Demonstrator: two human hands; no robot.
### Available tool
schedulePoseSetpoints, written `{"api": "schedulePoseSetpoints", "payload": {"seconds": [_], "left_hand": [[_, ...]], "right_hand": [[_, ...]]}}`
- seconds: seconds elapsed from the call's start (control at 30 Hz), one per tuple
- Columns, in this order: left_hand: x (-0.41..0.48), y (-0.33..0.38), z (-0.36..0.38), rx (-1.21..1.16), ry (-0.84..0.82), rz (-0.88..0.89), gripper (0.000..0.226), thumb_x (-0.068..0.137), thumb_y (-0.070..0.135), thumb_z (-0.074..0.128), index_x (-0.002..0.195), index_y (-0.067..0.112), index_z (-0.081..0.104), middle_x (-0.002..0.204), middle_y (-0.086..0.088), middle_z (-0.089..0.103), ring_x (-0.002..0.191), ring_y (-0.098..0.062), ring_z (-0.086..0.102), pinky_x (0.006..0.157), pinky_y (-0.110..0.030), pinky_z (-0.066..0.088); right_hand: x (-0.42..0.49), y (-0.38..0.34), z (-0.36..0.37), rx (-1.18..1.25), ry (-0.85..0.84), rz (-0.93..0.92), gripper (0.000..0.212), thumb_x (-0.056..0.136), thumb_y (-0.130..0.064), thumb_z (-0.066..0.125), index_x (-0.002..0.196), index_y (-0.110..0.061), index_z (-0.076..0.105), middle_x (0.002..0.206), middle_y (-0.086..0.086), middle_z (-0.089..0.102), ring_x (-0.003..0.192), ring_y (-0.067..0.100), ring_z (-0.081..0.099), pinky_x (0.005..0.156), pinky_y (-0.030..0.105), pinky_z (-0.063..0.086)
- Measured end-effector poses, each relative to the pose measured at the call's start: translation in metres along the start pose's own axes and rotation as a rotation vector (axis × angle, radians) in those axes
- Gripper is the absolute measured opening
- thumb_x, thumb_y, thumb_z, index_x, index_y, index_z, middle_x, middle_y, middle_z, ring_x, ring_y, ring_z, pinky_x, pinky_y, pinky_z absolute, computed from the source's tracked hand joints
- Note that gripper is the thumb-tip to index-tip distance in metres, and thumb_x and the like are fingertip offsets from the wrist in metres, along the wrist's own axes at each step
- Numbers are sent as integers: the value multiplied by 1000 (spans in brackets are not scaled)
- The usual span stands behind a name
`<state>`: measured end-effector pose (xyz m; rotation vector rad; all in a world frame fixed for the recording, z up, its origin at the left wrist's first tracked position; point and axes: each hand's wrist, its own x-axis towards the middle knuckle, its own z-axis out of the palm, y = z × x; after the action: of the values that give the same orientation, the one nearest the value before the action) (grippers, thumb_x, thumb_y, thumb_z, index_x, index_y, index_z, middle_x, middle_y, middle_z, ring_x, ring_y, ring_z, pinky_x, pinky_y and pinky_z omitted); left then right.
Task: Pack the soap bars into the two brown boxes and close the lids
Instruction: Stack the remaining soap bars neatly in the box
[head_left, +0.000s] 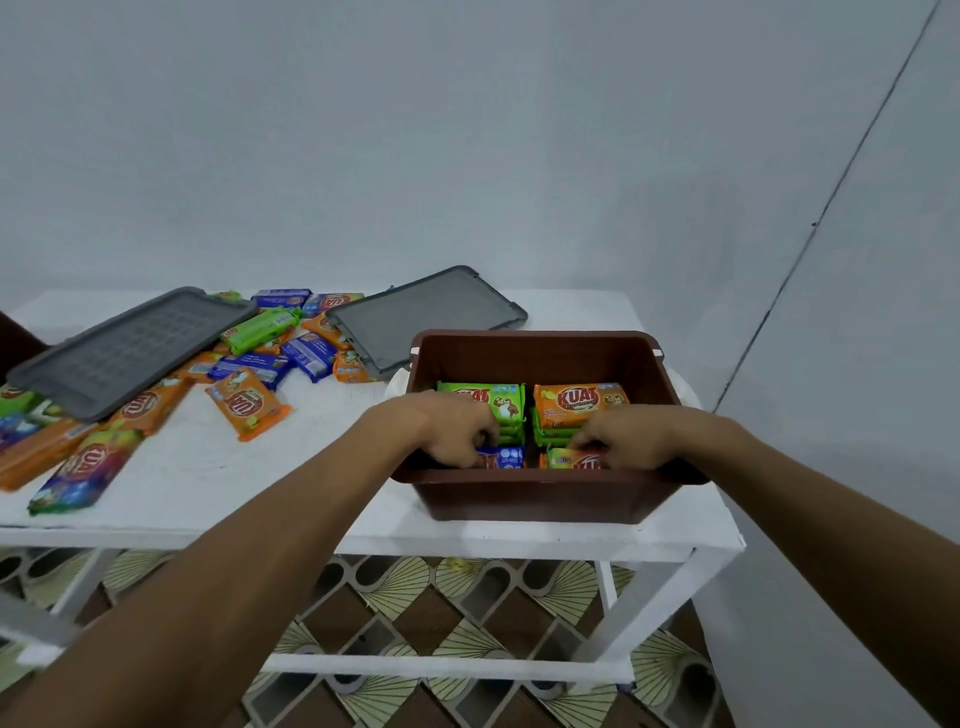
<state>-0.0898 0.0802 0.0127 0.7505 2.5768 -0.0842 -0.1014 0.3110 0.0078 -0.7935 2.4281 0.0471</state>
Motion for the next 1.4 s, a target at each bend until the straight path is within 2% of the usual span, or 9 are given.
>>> {"api": "schedulePoseSetpoints", "payload": {"seconds": [0.27,0.4,0.53,0.67,0.8,0.97,1.1,1.23,1.4], "left_hand": [[2,-3,6,36,110,-25,32,95,33,50,126,29,57,121,3,61,105,-18,56,83,-38,50],[3,-6,10,61,271,-16,36,96,35,51,129,24,56,131,0,47,116,-20,48,85,-43,49],[8,-4,16,157,276,-69,36,97,33,44,127,23,61,140,2,45,114,-24,54,80,-37,45],[7,-5,16,177,352,-97,32,95,33,41,112,19,64,121,-2,62,95,-24,62,77,-37,49],[-4,-14,13,315,440,-105,34,94,40,41,103,18,65,101,-5,68,96,-23,61,100,-44,39],[-28,-51,19,-55,666,-21,37,96,36,50,123,14,61,132,-4,56,122,-19,48,104,-35,39],[-53,-84,46,-276,784,-24,56,97,50,37,142,17,44,151,-3,38,138,-16,32,111,-32,30],[-80,-140,85,-134,649,-205,56,96,48,47,145,22,39,157,-1,29,142,-21,28,111,-42,34],[-107,-218,121,-107,448,-489,61,96,42,47,151,26,25,162,-3,10,149,-29,5,118,-48,14]], "right_hand": [[5,7,7,99,175,13,38,102,-14,40,137,-21,53,139,2,53,122,19,50,104,29,40],[6,10,10,82,359,33,45,96,-6,44,135,-24,56,139,1,48,124,23,44,105,40,41],[11,10,12,34,344,48,51,92,-6,46,138,-28,53,148,0,45,136,27,36,112,46,34],[13,9,10,24,313,77,49,96,-11,43,140,-31,50,150,2,42,136,28,34,112,46,35],[10,4,6,35,388,115,43,98,-16,43,140,-24,51,142,3,46,126,24,45,102,43,44],[17,-21,-7,50,516,49,39,96,-16,44,132,-25,56,131,-1,52,121,22,48,93,47,47],[37,-53,-19,78,614,-10,33,96,-21,47,127,-26,59,121,-2,57,117,19,49,92,44,47],[65,-96,-35,109,772,-74,25,93,-26,52,115,-28,63,110,-5,60,108,15,52,89,39,47],[99,-164,-58,66,838,-136,18,90,-24,53,104,-22,64,101,-3,64,99,19,56,82,37,48]]}}
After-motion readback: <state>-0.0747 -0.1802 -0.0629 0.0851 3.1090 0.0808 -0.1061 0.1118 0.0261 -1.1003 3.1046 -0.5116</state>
